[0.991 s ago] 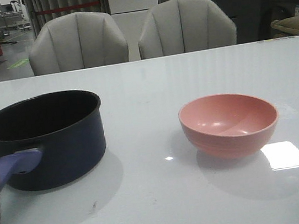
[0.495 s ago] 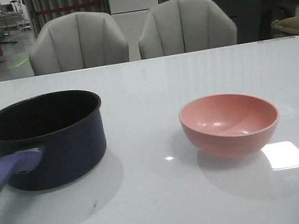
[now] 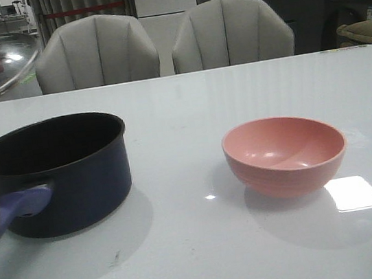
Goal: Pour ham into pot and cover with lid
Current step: 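Lift the glass lid and lower it onto the saucepan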
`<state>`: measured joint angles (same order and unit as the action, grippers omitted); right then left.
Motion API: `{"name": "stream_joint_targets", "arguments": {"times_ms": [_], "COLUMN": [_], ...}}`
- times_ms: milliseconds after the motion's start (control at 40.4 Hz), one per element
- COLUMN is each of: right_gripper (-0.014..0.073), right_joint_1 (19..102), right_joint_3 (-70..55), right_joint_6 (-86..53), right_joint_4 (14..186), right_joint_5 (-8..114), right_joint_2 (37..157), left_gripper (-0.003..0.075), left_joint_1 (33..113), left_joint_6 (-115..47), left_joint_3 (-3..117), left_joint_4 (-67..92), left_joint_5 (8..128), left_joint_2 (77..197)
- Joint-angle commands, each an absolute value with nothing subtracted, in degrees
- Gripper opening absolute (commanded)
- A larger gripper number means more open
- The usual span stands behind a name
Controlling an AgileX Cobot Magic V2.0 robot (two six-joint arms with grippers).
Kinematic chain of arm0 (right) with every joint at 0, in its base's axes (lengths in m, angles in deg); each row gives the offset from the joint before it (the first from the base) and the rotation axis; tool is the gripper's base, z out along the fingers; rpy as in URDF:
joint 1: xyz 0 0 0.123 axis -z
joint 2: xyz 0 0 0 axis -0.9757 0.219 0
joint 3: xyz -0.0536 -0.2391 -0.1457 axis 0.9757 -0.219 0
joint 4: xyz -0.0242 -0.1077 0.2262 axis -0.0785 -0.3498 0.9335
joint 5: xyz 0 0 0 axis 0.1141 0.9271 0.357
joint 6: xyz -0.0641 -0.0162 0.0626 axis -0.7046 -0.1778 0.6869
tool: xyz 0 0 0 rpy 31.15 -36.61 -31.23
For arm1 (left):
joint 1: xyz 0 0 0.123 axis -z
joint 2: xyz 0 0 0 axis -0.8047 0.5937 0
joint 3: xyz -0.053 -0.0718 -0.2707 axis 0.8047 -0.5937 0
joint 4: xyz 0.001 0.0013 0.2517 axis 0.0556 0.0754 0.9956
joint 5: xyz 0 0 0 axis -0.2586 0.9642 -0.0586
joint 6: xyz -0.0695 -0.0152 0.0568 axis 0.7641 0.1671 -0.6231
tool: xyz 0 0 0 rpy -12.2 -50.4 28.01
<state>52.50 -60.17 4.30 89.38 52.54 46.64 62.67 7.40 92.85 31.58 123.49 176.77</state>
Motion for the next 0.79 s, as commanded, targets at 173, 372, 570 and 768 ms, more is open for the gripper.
{"name": "stream_joint_targets", "arguments": {"times_ms": [173, 372, 570, 768], "right_gripper": [0.0147, 0.0147, 0.0147, 0.0147], "right_joint_1": [52.4, 52.4, 52.4, 52.4], "right_joint_3": [-58.4, -58.4, -58.4, -58.4], "right_joint_6": [3.9, 3.9, 3.9, 3.9], "right_joint_4": [89.2, 89.2, 89.2, 89.2], "right_joint_5": [47.7, 47.7, 47.7, 47.7], "right_joint_2": [47.1, 47.1, 47.1, 47.1], "left_gripper": [0.0246, 0.0246, 0.0246, 0.0251], "left_joint_1": [71.2, 73.5, 73.5, 73.4], "left_joint_6": [6.2, 6.2, 6.2, 6.2], "left_joint_3": [95.0, 95.1, 95.1, 95.1], "left_joint_4": [31.7, 33.4, 33.7, 34.5], "left_joint_5": [123.1, 123.4, 123.5, 122.8], "left_joint_2": [177.8, 179.7, 182.3, 184.0]}}
